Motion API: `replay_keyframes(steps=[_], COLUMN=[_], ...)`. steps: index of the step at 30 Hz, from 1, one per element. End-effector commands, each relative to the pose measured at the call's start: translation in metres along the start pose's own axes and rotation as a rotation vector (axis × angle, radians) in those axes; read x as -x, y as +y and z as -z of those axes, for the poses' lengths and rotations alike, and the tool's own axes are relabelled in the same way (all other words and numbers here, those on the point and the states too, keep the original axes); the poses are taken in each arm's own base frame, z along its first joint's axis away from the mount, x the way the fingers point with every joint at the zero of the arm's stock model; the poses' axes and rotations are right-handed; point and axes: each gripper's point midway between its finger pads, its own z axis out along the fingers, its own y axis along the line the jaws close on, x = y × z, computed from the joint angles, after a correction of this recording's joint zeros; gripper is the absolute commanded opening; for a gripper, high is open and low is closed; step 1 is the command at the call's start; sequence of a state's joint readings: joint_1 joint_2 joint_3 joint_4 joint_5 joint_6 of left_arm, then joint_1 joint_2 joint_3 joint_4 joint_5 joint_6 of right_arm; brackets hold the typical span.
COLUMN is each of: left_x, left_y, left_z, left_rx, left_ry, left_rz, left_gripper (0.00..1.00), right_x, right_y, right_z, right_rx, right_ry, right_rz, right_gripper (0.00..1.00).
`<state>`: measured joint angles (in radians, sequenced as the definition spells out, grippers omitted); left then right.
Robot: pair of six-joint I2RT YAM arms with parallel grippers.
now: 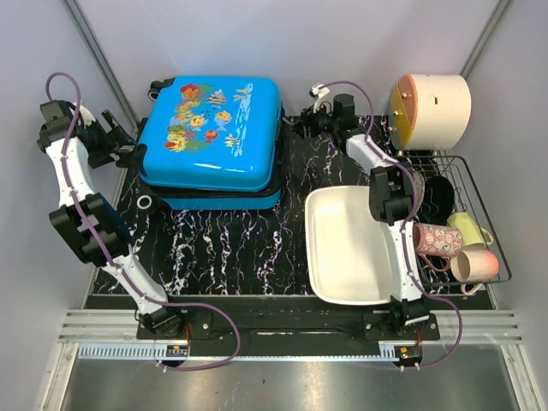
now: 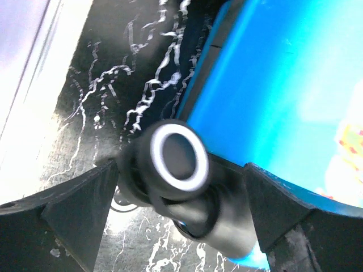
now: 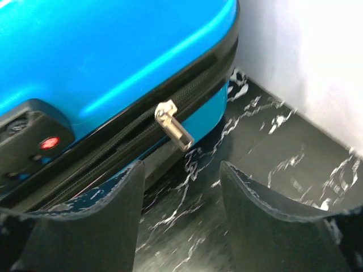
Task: Open, take out, and arrange the luggage
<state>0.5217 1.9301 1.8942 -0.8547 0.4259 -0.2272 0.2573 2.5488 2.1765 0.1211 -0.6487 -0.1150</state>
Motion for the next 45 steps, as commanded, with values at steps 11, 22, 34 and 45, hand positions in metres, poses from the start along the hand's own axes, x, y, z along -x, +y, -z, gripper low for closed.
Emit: replay_keyframes(steps=[11, 22, 34, 45], left_x=[0.019, -0.019, -0.038, -0.043], left_y=[-0.121, -0.136, -0.124, -0.116], left_z=[0.141, 0.155, 0.149, 0.144], left_rx=[-0.344, -0.342, -0.309, -0.282], left_ry=[-0.348, -0.34, -0.283, -0.266], left_rz=[-0.64, -0.725, -0.72, -0.716], left_gripper=[0.99, 0.99, 0.99, 0.99], right_x=[0.027, -0.01, -0.014, -0.001], right_y=[0.033, 0.039, 0.074, 0.076], right_z=[0.051, 0.021, 0.003, 0.012], right_rx=[0.086, 0.13, 0.297, 0.322], right_ry=[0.052, 0.088, 0.079, 0.063], right_rz=[-0.739, -0.894, -1.005, -1.034], right_gripper=[0.47, 0.46, 0.52, 0.55])
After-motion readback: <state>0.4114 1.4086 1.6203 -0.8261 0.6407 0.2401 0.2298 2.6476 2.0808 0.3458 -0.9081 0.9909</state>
